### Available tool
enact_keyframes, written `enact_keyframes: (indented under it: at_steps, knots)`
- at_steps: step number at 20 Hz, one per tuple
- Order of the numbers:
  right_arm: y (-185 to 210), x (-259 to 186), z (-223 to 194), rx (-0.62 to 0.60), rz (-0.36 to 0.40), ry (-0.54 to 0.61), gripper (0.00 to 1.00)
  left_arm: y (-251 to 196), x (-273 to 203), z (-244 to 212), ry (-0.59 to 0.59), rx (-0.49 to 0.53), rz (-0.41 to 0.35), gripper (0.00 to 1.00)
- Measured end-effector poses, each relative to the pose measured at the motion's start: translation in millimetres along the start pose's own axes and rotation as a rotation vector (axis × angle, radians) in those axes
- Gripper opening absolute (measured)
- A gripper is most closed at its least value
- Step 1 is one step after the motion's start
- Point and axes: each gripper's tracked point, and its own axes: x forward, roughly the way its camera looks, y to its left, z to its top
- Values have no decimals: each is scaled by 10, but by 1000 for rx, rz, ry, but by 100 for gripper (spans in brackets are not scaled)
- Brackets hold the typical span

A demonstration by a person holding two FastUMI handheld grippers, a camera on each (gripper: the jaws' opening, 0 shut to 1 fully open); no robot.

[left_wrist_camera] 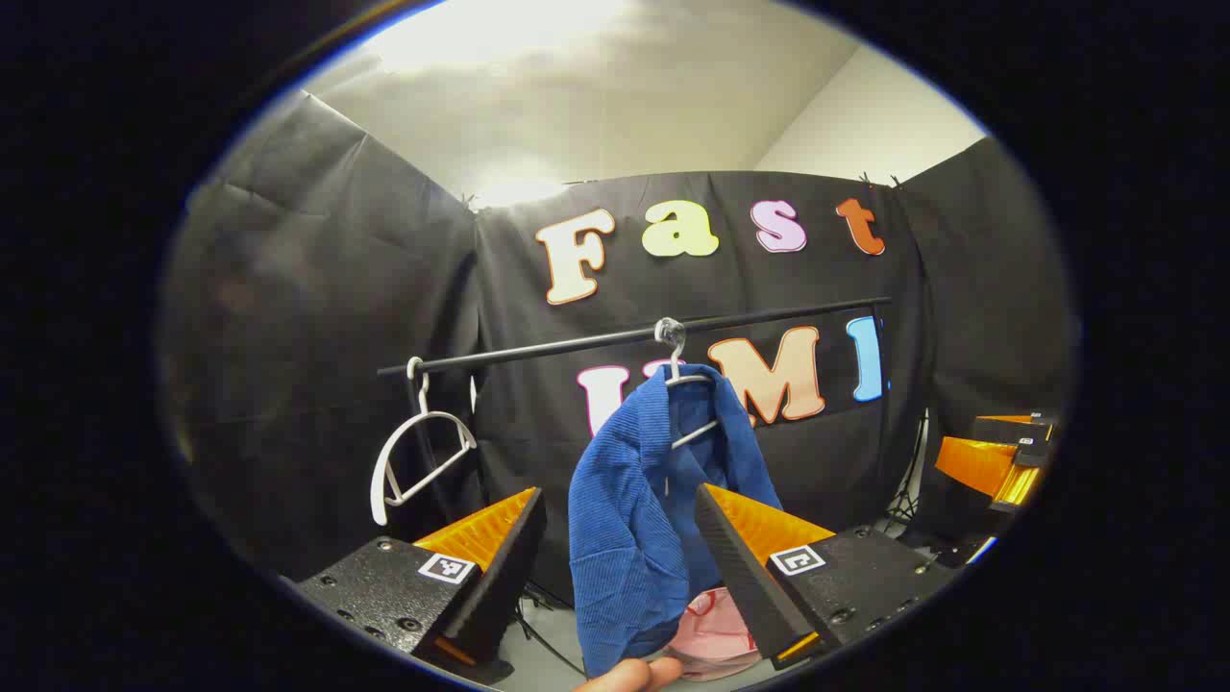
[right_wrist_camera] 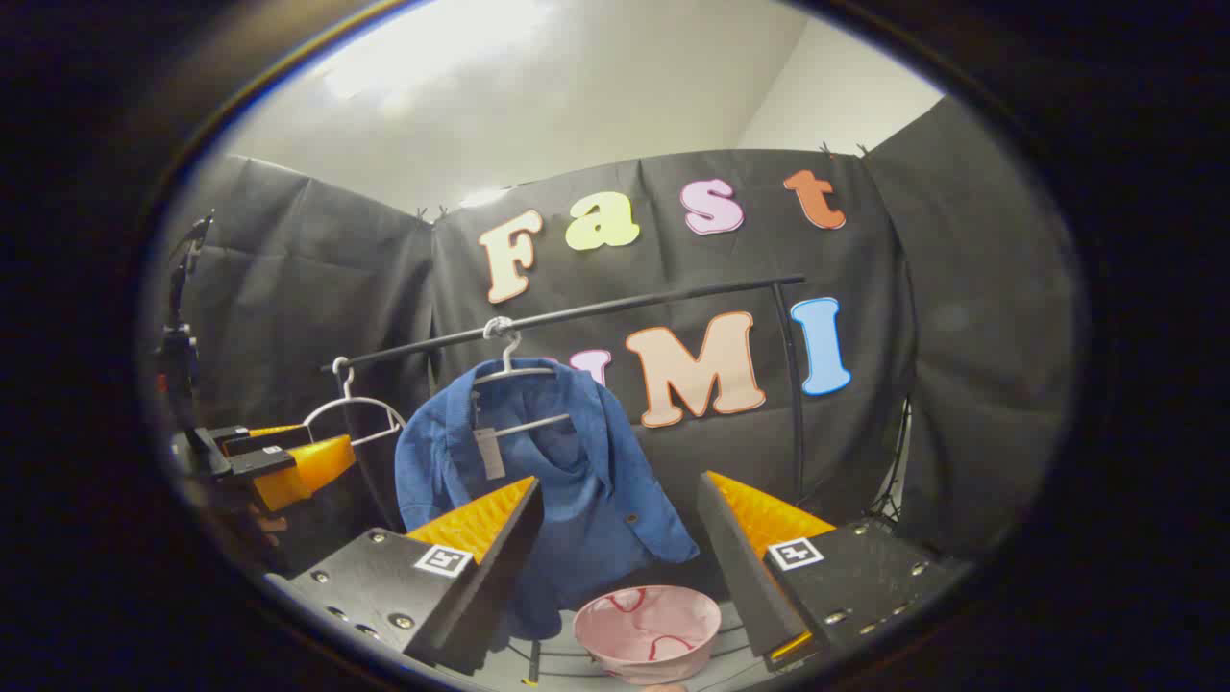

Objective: Grasp the clothes on the hanger with both hands and then place them into the laundry hamper below.

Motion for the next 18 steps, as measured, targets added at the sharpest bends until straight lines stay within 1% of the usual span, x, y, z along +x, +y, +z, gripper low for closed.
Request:
enact_keyframes:
  at_steps: [1,2,4,6,7,8,9,10,11,12,13,14,15,16,18]
  knots:
    - [34,5,11,8,-3,-8,96,-3,-3,-15,4,-4,-4,96]
    - [34,12,27,11,-9,-14,96,-1,0,-23,0,-10,-12,100]
    - [55,33,-6,9,-17,-9,96,-25,21,-34,-1,-22,-23,100]
    - [69,66,-68,-12,-13,8,96,-70,46,-98,21,-34,-29,100]
    - [80,88,-98,-23,-3,16,96,-135,67,-134,36,-45,-37,100]
    - [94,120,-136,-42,14,23,99,-181,94,-166,46,-53,-43,100]
    - [98,163,-165,-65,31,28,99,-243,134,-193,55,-65,-45,96]
    - [88,206,-202,-86,47,33,96,-280,183,-226,62,-75,-41,100]
    - [69,263,-244,-105,56,42,99,-318,227,-256,73,-84,-31,100]
    - [28,309,-287,-119,58,55,96,-336,280,-308,92,-91,-14,96]
    - [11,366,-304,-122,67,63,96,-358,320,-332,104,-104,-3,100]
    - [33,434,-310,-123,83,65,96,-417,358,-335,110,-118,-1,100]
    - [48,501,-315,-124,100,63,99,-458,395,-335,108,-126,3,100]
    - [46,580,-331,-128,117,60,93,-488,451,-361,110,-126,7,100]
    - [24,742,-366,-137,145,61,94,-510,561,-433,123,-111,36,100]
